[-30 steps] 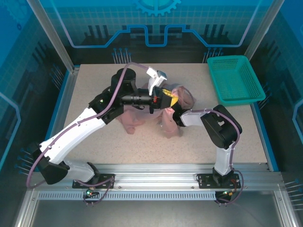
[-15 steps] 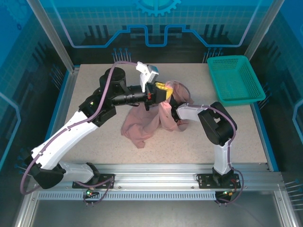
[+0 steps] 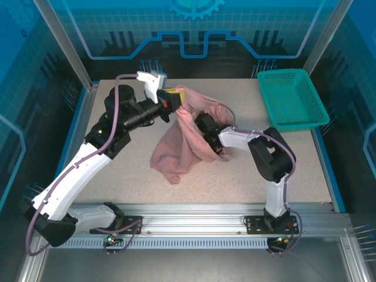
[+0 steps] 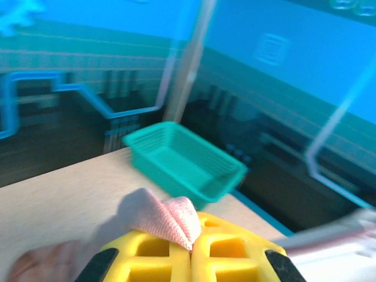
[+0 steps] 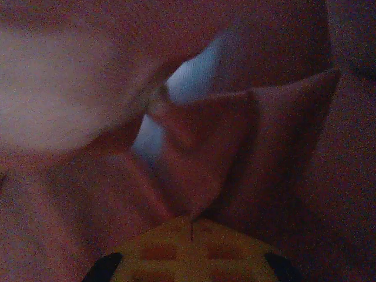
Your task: Fold the inside-out t-shirt
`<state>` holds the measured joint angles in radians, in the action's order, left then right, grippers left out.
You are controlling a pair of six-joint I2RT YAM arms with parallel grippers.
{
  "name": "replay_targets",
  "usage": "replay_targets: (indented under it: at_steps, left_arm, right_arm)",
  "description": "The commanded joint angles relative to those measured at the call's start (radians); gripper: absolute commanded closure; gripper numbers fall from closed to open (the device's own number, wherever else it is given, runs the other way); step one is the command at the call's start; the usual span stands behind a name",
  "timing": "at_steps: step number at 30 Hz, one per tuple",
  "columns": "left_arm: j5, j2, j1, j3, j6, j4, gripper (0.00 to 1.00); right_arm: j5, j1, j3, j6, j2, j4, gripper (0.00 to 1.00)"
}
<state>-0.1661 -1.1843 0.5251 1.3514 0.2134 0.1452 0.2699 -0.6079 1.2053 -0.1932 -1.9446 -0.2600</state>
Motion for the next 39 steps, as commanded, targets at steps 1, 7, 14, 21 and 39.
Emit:
replay_targets:
  at_steps: [1,7,14,21,39]
  left_arm:
    - [0.187,-0.010,-0.104,-0.037,0.046,-0.004,1.00]
    - [0.277,-0.118,-0.313,-0.024,0.077,0.050,1.00]
    - [0.264,-0.249,-0.376,-0.043,0.045,0.027,1.00]
    - [0.228,-0.464,-0.376,-0.049,0.112,0.039,1.00]
    - [0.074,-0.814,-0.324,-0.030,0.125,0.184,1.00]
  right_arm:
    - [-0.041,0.000,-0.056,0.058,0.145,-0.030,1.00]
    - [-0.144,0.013,-0.160,0.088,0.357,0.055,1.00]
    - [-0.267,0.057,-0.128,0.073,0.463,0.130,1.00]
    - [-0.452,0.078,0.010,0.067,0.468,0.160,1.00]
    - [-0.806,0.274,0.069,-0.081,0.561,0.372,1.00]
